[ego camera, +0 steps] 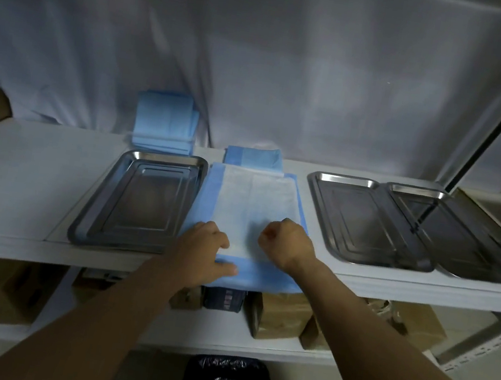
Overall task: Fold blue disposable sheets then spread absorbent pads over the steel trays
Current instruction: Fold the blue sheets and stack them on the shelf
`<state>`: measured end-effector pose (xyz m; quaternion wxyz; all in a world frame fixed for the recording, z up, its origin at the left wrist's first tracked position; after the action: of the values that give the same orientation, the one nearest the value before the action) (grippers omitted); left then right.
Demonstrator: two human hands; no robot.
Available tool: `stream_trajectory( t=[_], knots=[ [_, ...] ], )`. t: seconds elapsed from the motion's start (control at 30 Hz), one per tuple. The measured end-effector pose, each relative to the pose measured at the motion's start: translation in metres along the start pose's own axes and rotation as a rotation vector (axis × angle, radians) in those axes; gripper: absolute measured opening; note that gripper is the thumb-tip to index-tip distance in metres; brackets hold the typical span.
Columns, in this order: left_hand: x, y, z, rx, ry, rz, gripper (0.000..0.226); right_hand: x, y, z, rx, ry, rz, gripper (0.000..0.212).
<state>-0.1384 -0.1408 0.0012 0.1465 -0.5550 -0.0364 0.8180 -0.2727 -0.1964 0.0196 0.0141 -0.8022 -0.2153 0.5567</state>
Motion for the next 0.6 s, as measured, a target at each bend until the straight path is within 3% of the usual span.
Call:
stream_trajectory(
  t=[0.03,0.07,0.17,0.23,0.33,0.43,0.6],
  knots=[
    [0.002,-0.007,-0.003,-0.001,0.034,-0.012,0.07,0.005,-0.004,-0.001,-0.013,0.018,-0.011,0.027],
    [0.003,-0.013,-0.006,-0.005,0.069,-0.005,0.066,0.01,-0.008,-0.003,-0.033,0.046,-0.023,0.028],
    [0.0,-0.025,-0.008,0.051,0.116,0.096,0.026,0.025,-0.023,-0.012,-0.106,0.096,-0.07,0.038],
    [-0.005,-0.025,-0.008,0.055,0.121,0.188,0.014,0.032,-0.033,-0.019,-0.132,0.014,-0.086,0.041],
    [-0.014,-0.029,-0.008,-0.026,0.069,0.269,0.015,0.037,-0.04,-0.024,-0.13,-0.142,-0.033,0.038],
    [-0.029,-0.032,-0.002,0.071,-0.117,0.37,0.031,0.023,-0.046,-0.026,-0.098,-0.178,0.112,0.024],
    [-0.062,-0.04,0.022,0.158,-0.233,0.516,0.021,-0.021,-0.056,-0.016,-0.006,0.074,0.302,0.018]
  ],
)
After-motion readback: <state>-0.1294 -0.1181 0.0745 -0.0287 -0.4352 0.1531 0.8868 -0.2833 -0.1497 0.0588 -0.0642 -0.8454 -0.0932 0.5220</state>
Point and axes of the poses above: each hand's wrist, its own y-axis towards the middle knuckle, its own x-axis out of the palm, z = x × y, the point moved 10 cm from there along y, towards the middle knuckle, and after that the axes turned 14 degrees about -z, right-handed, at the moved point
